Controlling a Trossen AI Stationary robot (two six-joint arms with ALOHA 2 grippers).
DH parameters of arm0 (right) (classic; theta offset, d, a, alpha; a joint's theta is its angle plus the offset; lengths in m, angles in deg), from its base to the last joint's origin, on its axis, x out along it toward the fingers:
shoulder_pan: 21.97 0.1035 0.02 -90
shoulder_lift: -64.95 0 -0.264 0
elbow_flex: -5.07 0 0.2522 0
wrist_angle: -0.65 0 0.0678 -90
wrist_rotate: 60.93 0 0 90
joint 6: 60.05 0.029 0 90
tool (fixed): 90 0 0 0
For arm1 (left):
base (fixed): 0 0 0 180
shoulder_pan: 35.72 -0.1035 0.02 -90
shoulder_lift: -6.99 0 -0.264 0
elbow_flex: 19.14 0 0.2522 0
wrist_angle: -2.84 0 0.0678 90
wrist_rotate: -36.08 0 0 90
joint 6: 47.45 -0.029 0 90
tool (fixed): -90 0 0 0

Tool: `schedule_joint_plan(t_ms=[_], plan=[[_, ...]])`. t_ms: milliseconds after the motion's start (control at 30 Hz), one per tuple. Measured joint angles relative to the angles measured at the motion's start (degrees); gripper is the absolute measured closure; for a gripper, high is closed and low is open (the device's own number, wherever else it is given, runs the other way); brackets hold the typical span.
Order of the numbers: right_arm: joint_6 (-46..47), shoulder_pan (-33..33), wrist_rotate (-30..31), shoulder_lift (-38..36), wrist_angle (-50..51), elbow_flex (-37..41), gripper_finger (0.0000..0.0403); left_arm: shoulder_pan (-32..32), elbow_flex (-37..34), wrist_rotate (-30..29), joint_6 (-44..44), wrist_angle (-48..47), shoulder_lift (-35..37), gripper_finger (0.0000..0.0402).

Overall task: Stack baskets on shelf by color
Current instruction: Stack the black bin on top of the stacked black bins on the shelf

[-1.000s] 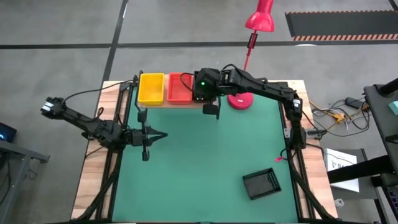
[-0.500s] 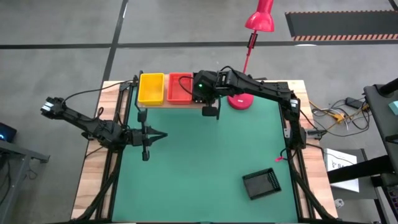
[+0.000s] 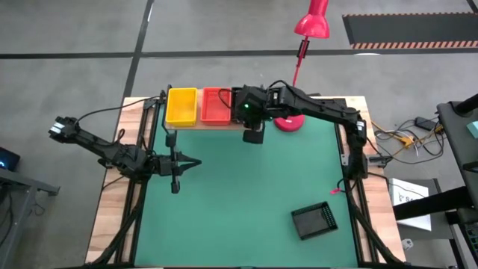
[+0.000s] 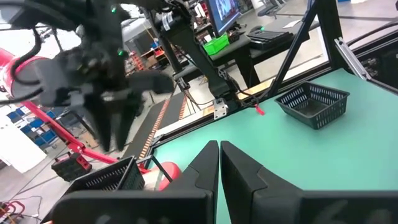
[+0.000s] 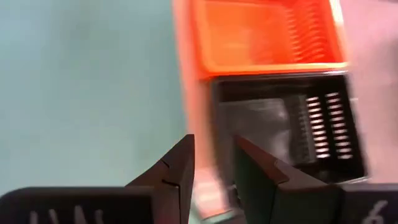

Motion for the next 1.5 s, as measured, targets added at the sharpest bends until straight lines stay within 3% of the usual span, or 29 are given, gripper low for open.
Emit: schedule_joint_plan(t_ms=[133,533,700,1233,1500], plan=[[2.65,3.42,-2.53,-1.69,2.57,0.03,0.0319,0.00,0.00,0.00,0.00,0.03,0.00,0.0402],[13.29,20.09,-2.28,-2.90,2.69,4.26,0.0366,0.00,0.00,0.00,0.22,0.26,-0.04,0.0402],[19.43,26.93,-1.79,-2.90,0.21,9.19,0.0376,0.00,0.00,0.02,0.27,2.03,-0.29,0.0402],[30.93,43.77,11.52,-3.82,-16.47,27.83,0.0377,0.02,0.00,0.02,0.33,3.31,-0.39,0.0402],[40.43,47.85,8.88,-9.55,-23.22,39.14,0.0377,0.02,0.05,0.02,1.52,6.31,-2.75,0.0402]])
